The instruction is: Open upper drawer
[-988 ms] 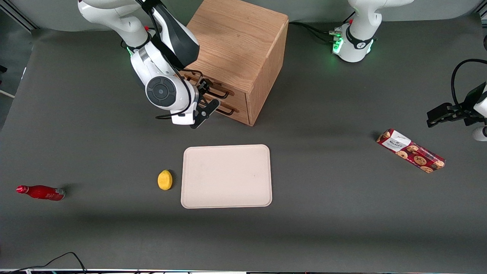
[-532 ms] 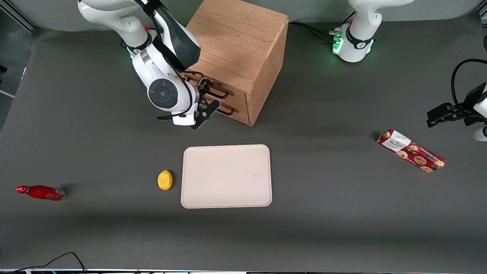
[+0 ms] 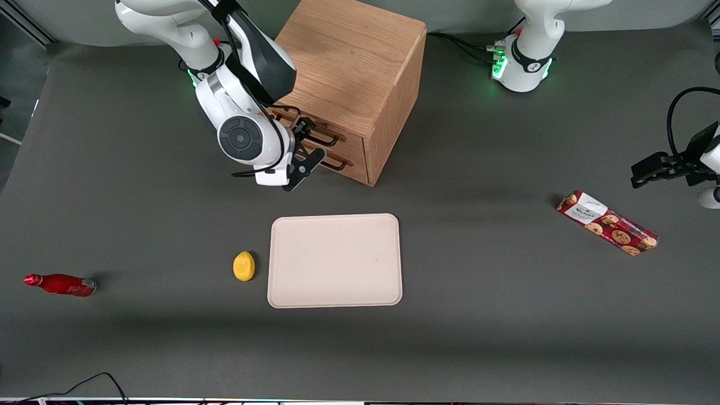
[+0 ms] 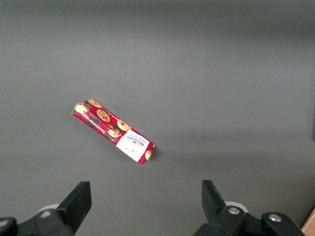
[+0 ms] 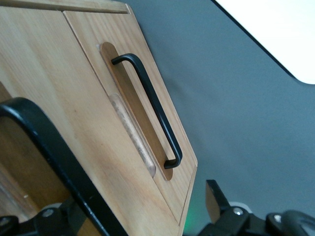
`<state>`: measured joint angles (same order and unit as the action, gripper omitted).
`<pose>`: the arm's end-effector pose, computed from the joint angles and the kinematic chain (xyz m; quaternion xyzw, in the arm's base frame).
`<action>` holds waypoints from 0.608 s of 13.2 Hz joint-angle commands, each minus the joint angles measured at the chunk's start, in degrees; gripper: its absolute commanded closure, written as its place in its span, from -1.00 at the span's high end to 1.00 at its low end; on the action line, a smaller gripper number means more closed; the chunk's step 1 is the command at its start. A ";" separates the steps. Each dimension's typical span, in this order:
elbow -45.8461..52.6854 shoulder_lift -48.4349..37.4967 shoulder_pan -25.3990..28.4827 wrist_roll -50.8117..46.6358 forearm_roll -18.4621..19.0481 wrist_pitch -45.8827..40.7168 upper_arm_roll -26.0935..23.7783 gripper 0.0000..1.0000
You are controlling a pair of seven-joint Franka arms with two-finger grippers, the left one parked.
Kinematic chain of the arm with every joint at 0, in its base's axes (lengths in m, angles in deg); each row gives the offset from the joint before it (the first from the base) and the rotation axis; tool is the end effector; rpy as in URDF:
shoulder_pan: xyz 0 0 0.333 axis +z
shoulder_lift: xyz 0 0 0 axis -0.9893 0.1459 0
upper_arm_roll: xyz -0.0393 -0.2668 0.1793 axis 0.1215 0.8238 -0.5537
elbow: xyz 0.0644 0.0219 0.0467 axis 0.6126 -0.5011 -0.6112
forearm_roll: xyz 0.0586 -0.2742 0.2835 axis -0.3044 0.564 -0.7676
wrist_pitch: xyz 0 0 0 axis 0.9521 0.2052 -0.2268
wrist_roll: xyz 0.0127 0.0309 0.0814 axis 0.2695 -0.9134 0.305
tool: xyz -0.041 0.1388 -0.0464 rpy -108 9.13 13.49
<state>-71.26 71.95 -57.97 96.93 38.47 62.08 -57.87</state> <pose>0.4583 0.3468 0.3438 -0.9087 -0.3453 0.2151 0.0941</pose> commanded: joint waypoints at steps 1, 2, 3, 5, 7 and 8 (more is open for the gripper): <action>0.28 0.51 -0.35 1.97 0.81 1.80 0.01 1.00; 0.36 0.43 -0.35 3.02 0.81 1.80 0.36 1.00; 0.36 0.51 -0.35 3.81 0.81 1.80 0.62 1.00; 0.45 0.52 -0.44 4.08 0.89 1.80 0.80 1.00; 0.89 0.86 -0.44 4.17 0.98 1.80 1.06 1.00; 1.41 1.13 -0.44 4.17 1.68 1.80 1.50 1.00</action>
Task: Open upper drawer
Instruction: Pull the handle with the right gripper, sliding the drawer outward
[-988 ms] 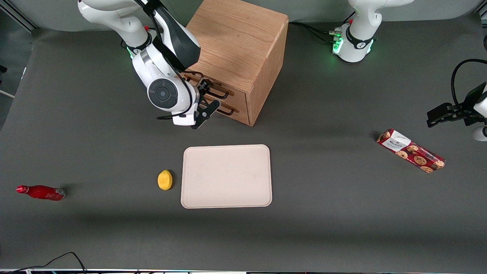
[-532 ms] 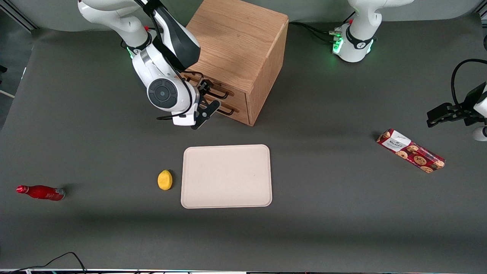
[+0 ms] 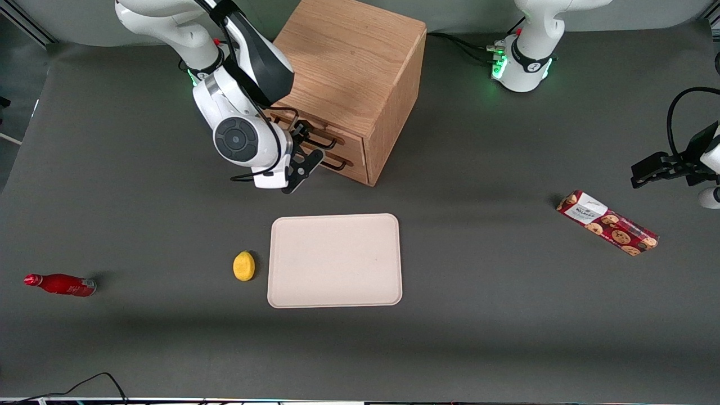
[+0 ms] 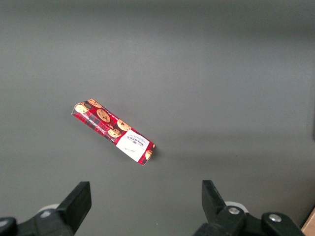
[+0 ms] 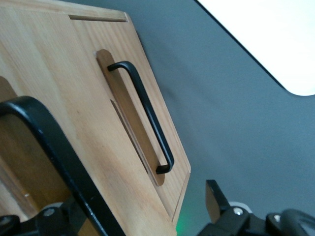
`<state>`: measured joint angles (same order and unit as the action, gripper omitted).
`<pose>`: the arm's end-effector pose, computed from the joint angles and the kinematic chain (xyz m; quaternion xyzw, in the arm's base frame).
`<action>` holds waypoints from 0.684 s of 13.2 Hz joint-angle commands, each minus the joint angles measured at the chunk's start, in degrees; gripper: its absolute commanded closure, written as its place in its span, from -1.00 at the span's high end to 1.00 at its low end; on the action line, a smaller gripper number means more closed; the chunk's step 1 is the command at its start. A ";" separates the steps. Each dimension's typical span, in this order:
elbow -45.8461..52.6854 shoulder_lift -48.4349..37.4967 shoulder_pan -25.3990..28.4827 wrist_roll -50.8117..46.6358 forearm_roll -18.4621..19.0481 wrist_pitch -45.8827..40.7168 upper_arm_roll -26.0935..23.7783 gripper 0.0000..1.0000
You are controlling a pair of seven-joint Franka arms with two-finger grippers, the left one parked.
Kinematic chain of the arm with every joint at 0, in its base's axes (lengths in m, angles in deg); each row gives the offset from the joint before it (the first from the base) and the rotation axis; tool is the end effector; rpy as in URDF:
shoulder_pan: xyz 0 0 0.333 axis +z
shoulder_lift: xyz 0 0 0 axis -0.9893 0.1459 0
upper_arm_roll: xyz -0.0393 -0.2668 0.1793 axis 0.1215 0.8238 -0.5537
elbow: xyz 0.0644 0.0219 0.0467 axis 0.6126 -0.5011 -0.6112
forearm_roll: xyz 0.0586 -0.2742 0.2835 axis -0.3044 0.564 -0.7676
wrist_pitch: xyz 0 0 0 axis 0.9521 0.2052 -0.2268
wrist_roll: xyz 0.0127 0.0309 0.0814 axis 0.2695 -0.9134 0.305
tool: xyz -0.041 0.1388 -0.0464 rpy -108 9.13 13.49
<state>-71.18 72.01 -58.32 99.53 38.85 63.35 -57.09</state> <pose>0.4692 0.3390 0.3436 -0.9069 -0.3574 0.2006 0.0977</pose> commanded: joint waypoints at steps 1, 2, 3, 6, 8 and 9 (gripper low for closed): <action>1.59 1.15 -0.09 1.66 1.65 0.54 0.82 1.00; 2.03 1.33 -0.09 1.66 1.66 0.54 0.82 1.00; 2.21 1.59 -0.09 1.66 1.66 0.54 0.82 1.00; 3.09 1.85 -0.18 1.66 2.09 0.54 0.99 1.00; 3.70 2.29 -0.18 2.10 2.36 0.54 1.34 1.00; 3.79 2.38 -0.18 3.67 2.19 0.54 1.87 1.00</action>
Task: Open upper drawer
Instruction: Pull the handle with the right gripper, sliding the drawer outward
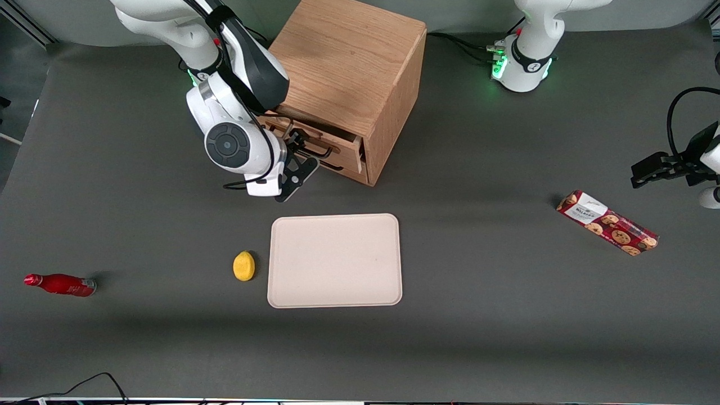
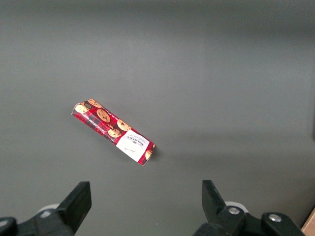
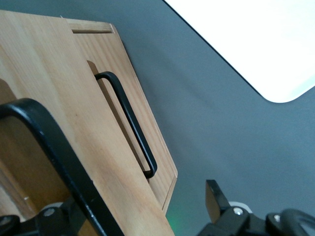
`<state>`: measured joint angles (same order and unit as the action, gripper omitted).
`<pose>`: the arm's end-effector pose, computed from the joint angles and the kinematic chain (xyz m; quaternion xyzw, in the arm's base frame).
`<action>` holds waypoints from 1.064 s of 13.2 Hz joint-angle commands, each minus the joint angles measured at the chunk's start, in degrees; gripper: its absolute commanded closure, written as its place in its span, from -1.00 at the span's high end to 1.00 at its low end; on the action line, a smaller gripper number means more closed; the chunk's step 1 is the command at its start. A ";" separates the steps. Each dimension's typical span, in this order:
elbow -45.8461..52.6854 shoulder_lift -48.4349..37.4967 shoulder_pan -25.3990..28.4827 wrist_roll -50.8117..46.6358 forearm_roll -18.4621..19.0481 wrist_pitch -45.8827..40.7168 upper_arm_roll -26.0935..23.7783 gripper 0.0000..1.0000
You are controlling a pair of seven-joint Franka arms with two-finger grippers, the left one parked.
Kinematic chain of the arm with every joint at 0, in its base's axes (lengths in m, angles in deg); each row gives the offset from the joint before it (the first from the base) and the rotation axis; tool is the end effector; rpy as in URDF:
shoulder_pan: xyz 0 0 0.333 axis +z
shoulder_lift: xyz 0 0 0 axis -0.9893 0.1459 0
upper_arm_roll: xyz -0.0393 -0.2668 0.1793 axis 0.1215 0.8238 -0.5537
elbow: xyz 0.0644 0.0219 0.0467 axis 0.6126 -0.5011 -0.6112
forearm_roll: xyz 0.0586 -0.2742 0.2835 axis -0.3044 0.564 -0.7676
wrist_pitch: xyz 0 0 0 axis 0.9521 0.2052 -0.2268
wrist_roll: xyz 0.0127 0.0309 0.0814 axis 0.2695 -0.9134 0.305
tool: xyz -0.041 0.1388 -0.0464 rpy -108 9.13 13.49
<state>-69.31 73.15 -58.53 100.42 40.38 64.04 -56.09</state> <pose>0.4877 0.3313 0.3446 -0.9101 -0.3596 0.1852 0.0899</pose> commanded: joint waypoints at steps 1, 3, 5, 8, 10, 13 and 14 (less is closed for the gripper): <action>1.93 1.51 0.03 3.40 0.65 -0.16 1.21 1.00; 2.10 1.51 0.03 3.41 0.73 -0.16 1.22 1.00; 2.28 1.60 0.03 3.59 0.74 -0.16 1.30 1.00; 3.24 2.47 0.03 4.63 0.74 -0.16 2.09 1.00; 3.86 3.09 0.03 4.82 0.74 -0.16 2.71 1.00; 5.35 4.31 0.03 4.82 0.82 -0.16 2.88 1.00; 5.70 4.49 0.03 4.82 0.82 -0.16 2.89 1.00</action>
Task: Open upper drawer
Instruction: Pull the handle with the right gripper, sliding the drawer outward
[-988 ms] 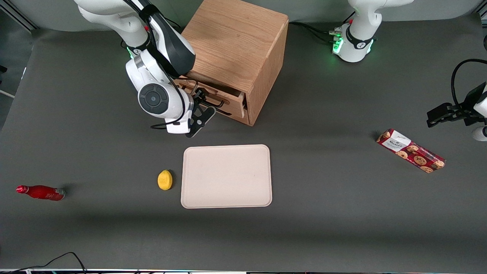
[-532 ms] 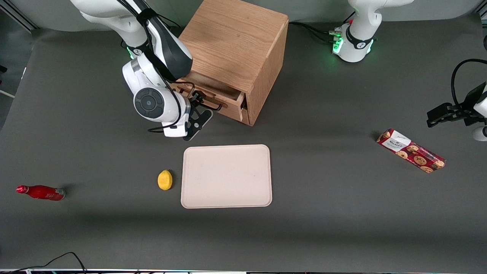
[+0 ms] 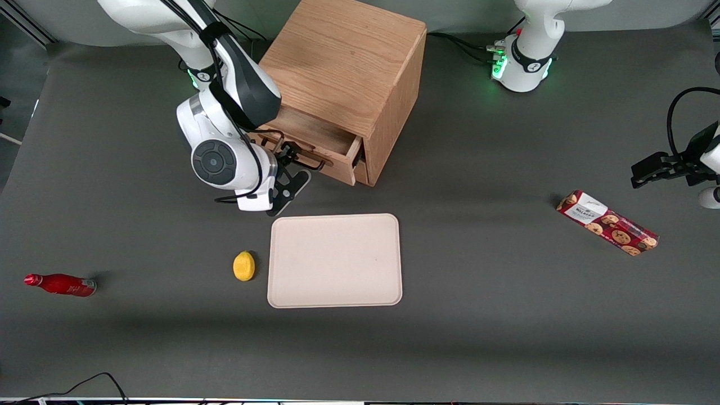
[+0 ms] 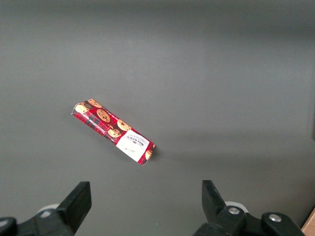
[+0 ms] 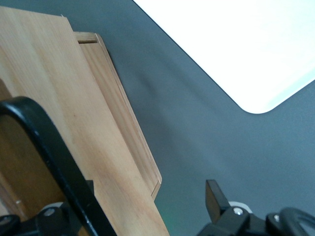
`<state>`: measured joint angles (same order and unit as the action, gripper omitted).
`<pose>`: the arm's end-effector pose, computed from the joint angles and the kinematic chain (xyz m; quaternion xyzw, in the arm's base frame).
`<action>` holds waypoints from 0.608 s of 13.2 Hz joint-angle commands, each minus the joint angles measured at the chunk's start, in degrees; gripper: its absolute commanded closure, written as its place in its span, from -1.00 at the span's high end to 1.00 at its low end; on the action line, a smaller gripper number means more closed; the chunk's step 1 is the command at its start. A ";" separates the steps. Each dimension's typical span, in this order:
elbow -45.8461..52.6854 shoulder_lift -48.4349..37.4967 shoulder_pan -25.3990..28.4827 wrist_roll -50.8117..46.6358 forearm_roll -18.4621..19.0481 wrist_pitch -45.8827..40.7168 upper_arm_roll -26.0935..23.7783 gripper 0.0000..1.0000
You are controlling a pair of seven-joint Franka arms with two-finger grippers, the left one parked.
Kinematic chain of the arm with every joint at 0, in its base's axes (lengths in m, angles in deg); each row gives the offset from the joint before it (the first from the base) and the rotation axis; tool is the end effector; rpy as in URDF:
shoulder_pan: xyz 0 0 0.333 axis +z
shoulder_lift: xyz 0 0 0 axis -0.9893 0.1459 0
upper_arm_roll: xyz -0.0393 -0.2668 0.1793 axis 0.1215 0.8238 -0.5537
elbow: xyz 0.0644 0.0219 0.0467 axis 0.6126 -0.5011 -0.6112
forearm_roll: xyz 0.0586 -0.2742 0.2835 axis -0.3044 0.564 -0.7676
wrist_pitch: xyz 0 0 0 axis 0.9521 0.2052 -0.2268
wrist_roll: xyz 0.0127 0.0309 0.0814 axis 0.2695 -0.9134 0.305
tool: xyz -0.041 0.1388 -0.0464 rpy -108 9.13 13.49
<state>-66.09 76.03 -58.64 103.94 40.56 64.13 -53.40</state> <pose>0.5174 0.3148 0.3370 -0.9089 -0.3658 0.1764 0.0947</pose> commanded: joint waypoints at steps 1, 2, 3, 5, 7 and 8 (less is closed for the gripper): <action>2.92 1.97 0.14 1.38 0.64 -0.24 0.20 1.00; 3.27 2.06 0.14 1.38 0.64 -0.24 0.89 1.00; 3.36 2.15 0.14 1.91 0.64 -0.24 1.16 1.00; 3.71 2.23 0.05 3.58 0.64 -0.24 1.42 1.00; 4.15 2.23 0.14 3.93 0.64 -0.24 2.13 1.00; 4.24 2.23 0.14 5.24 0.64 -0.24 2.39 1.00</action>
<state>-63.64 77.30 -58.66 106.60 40.65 64.13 -51.63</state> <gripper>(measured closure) 0.000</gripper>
